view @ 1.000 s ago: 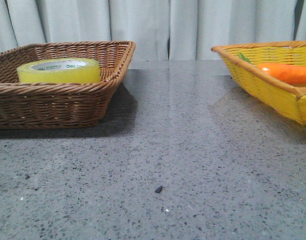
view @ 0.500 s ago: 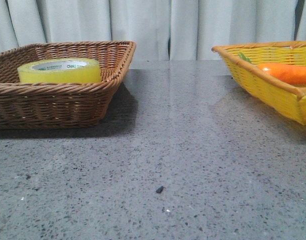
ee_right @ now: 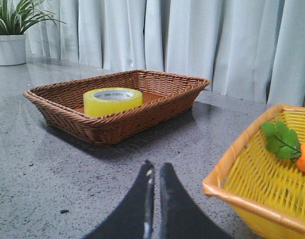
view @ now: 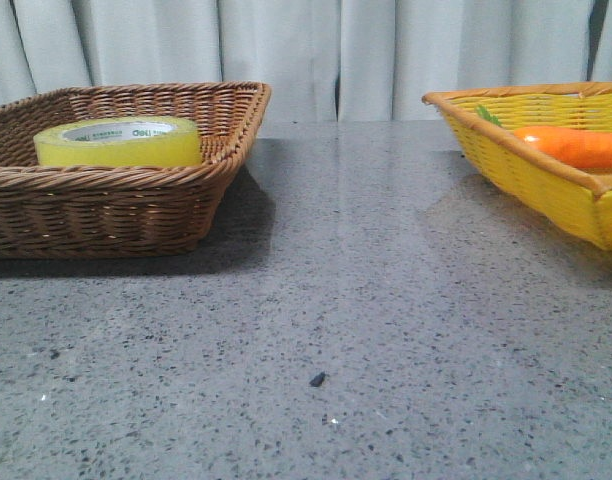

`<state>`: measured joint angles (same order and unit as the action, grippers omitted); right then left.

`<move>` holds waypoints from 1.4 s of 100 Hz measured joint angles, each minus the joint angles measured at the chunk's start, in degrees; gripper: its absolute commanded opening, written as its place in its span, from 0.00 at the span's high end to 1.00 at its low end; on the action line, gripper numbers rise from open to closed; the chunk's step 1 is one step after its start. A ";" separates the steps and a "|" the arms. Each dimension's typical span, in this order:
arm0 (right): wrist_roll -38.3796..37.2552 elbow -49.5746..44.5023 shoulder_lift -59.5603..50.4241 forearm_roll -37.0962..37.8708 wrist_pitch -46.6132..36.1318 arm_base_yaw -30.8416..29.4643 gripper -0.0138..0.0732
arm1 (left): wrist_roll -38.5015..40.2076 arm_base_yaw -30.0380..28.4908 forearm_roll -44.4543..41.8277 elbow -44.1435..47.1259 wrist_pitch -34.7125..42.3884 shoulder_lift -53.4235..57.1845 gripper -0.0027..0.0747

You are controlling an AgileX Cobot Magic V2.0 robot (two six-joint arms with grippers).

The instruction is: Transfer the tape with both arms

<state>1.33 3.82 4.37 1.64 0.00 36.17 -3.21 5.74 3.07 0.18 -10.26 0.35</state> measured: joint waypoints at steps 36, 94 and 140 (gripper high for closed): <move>0.00 0.00 0.00 0.00 0.00 0.00 0.92 | 0.78 -0.86 -0.18 0.00 -8.30 0.00 0.99; -0.10 0.00 0.00 0.00 0.00 0.00 0.92 | 0.87 -0.86 -0.18 0.00 -8.30 0.00 0.99; -0.10 -4.48 -0.62 -0.49 -7.20 -17.05 0.92 | 0.87 -0.86 -0.18 0.00 -8.30 0.00 0.99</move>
<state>1.23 -0.66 3.75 1.15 -7.20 19.12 -2.34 4.88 2.89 0.18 -18.56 0.35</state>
